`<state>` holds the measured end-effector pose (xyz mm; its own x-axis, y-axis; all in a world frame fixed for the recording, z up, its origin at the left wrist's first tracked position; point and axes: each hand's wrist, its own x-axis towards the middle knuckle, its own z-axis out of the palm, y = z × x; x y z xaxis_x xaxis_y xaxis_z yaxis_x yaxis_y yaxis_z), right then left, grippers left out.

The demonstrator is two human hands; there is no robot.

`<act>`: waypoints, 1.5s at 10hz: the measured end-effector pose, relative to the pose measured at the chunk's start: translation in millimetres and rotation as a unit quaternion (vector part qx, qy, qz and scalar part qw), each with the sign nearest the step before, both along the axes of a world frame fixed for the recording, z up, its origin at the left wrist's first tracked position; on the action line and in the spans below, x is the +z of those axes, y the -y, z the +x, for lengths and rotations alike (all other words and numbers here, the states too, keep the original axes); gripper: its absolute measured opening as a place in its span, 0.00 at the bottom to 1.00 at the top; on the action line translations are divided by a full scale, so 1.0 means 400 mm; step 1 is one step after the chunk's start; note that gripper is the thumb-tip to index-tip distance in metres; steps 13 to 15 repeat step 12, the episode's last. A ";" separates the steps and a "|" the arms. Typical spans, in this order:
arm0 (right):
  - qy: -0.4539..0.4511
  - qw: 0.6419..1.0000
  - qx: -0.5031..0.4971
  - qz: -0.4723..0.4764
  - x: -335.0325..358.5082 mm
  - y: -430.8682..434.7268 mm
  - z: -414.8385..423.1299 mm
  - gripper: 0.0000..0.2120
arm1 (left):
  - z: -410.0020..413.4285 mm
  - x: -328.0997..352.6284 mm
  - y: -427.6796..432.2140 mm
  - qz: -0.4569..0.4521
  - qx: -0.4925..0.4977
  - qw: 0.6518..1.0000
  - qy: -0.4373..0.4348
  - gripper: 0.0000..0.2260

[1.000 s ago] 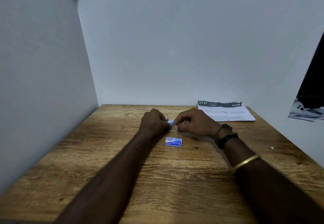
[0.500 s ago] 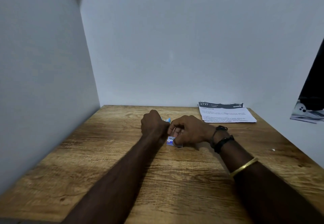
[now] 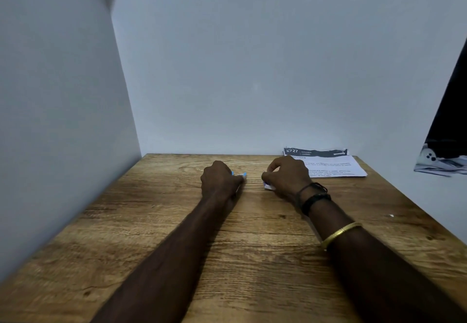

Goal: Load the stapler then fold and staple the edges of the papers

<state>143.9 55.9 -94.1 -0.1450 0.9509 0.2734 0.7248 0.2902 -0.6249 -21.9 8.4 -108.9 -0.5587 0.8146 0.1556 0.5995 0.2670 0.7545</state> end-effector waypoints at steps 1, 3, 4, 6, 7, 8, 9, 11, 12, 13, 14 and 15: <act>0.028 1.000 -0.014 0.001 -0.010 -0.005 -0.022 0.08 | 0.002 -0.002 -0.001 0.003 -0.005 1.000 -0.002 0.17; 0.069 0.997 -0.018 -0.004 -0.022 -0.010 -0.036 0.11 | -0.001 -0.006 -0.002 0.005 -0.017 1.000 0.014 0.17; 0.074 0.997 -0.017 -0.004 -0.024 -0.011 -0.036 0.11 | 0.000 -0.007 0.000 0.007 -0.018 1.000 0.009 0.17; 0.076 0.997 -0.020 -0.001 -0.028 -0.014 -0.034 0.11 | 0.001 -0.007 0.000 0.005 -0.014 1.000 -0.016 0.17; 0.087 0.996 -0.014 0.016 -0.031 -0.011 -0.033 0.12 | -0.002 -0.010 -0.003 0.003 -0.019 0.999 -0.025 0.17; 0.076 0.996 -0.014 0.037 -0.028 -0.008 -0.031 0.13 | -0.002 -0.011 -0.008 -0.007 -0.026 0.999 -0.033 0.18; 0.066 0.997 -0.020 0.037 -0.014 -0.013 -0.023 0.11 | -0.011 -0.001 -0.018 -0.034 -0.032 0.997 -0.058 0.18; 0.133 0.979 -0.003 0.155 0.044 -0.027 -0.014 0.18 | -0.023 0.066 -0.026 0.020 -0.021 0.963 -0.268 0.21; 0.114 0.949 -0.013 0.292 0.071 -0.026 -0.024 0.24 | -0.021 0.100 -0.031 0.170 -0.021 0.916 -0.364 0.23; 0.114 0.949 -0.013 0.292 0.071 -0.026 -0.024 0.24 | -0.021 0.100 -0.031 0.170 -0.021 0.916 -0.364 0.23; 0.114 0.949 -0.013 0.292 0.071 -0.026 -0.024 0.24 | -0.021 0.100 -0.031 0.170 -0.021 0.916 -0.364 0.23; 0.114 0.949 -0.013 0.292 0.071 -0.026 -0.024 0.24 | -0.021 0.100 -0.031 0.170 -0.021 0.916 -0.364 0.23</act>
